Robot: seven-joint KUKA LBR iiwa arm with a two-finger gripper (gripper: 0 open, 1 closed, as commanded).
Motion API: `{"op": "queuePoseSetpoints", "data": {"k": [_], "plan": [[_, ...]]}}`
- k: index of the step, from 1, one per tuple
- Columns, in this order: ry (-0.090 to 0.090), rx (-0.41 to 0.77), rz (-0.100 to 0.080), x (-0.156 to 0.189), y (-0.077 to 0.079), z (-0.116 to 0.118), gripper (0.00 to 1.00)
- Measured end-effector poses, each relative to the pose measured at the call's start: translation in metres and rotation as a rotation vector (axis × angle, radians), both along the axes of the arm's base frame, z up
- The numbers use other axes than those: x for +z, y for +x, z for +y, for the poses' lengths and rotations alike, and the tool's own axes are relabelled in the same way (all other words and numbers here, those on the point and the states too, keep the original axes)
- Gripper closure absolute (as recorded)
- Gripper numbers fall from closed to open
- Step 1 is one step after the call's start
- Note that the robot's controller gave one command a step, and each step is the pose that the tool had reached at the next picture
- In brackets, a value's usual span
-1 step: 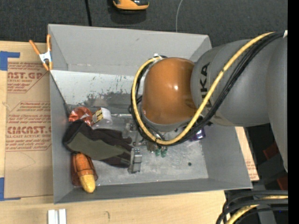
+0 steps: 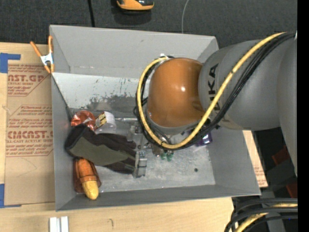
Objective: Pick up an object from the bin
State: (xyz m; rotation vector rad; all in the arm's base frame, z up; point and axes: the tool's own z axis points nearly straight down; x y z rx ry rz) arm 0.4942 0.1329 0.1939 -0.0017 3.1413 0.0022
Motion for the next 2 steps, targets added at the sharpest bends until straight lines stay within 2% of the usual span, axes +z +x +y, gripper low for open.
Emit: {"op": "queuePoseSetpoints", "data": {"k": [1, 2], "plan": [[0.000, 0.055, -0.007, -0.050, 0.001, 0.001, 0.00], [0.001, 0.092, -0.006, -0.123, 0.013, 0.002, 1.00]]}}
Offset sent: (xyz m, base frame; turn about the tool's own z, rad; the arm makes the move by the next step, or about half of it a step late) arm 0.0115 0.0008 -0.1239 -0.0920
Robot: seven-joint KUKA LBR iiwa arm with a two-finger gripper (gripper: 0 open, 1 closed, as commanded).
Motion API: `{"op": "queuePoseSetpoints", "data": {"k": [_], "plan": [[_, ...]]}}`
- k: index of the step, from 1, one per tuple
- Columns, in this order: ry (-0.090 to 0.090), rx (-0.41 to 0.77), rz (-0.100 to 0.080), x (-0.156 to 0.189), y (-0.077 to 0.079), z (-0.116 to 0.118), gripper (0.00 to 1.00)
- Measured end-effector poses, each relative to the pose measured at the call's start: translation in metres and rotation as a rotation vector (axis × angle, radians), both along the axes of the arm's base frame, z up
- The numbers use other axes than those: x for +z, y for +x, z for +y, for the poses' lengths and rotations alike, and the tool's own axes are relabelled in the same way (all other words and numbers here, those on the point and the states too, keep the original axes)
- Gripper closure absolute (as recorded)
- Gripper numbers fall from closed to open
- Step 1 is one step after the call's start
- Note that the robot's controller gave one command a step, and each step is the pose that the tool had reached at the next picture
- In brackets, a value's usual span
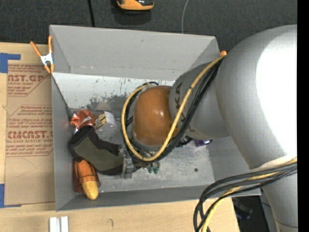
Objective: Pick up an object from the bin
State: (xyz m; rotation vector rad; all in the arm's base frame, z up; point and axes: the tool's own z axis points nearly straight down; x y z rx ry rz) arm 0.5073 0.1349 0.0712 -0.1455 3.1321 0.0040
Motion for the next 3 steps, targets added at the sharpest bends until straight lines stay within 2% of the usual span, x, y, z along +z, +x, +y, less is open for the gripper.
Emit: {"op": "queuePoseSetpoints", "data": {"k": [1, 2, 3], "plan": [[0.000, 0.000, 0.000, 0.000, 0.000, 0.000, 1.00], [-0.002, 0.001, 0.005, 0.121, 0.000, -0.002, 1.00], [-0.002, 0.001, 0.005, 0.121, 0.000, -0.002, 1.00]]}}
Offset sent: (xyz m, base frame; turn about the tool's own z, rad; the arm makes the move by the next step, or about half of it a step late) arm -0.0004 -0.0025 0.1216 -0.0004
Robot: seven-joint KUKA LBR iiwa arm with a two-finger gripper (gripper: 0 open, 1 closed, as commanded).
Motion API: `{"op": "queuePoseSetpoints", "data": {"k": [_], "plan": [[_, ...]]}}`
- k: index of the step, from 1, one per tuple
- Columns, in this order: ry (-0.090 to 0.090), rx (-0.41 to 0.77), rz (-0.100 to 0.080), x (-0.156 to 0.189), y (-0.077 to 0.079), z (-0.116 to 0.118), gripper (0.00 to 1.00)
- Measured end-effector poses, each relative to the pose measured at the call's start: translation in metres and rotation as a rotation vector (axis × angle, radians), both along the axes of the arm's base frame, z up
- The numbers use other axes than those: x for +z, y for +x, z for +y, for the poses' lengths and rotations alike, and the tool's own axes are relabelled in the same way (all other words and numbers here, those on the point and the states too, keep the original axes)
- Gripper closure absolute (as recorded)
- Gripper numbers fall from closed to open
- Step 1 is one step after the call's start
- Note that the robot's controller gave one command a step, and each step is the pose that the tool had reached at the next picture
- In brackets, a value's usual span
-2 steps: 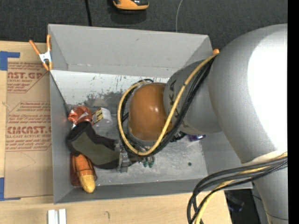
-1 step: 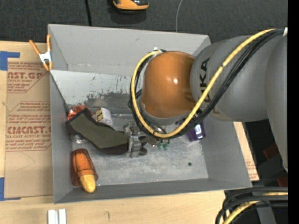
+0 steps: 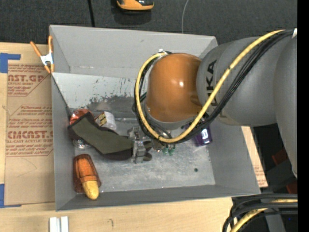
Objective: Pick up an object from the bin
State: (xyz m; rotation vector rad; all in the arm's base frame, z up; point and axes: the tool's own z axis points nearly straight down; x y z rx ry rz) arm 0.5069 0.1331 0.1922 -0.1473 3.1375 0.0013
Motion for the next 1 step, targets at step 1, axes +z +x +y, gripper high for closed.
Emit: {"op": "queuePoseSetpoints", "data": {"k": [1], "plan": [[0.000, 0.018, -0.002, 0.0807, 0.0088, -0.0349, 1.00]]}}
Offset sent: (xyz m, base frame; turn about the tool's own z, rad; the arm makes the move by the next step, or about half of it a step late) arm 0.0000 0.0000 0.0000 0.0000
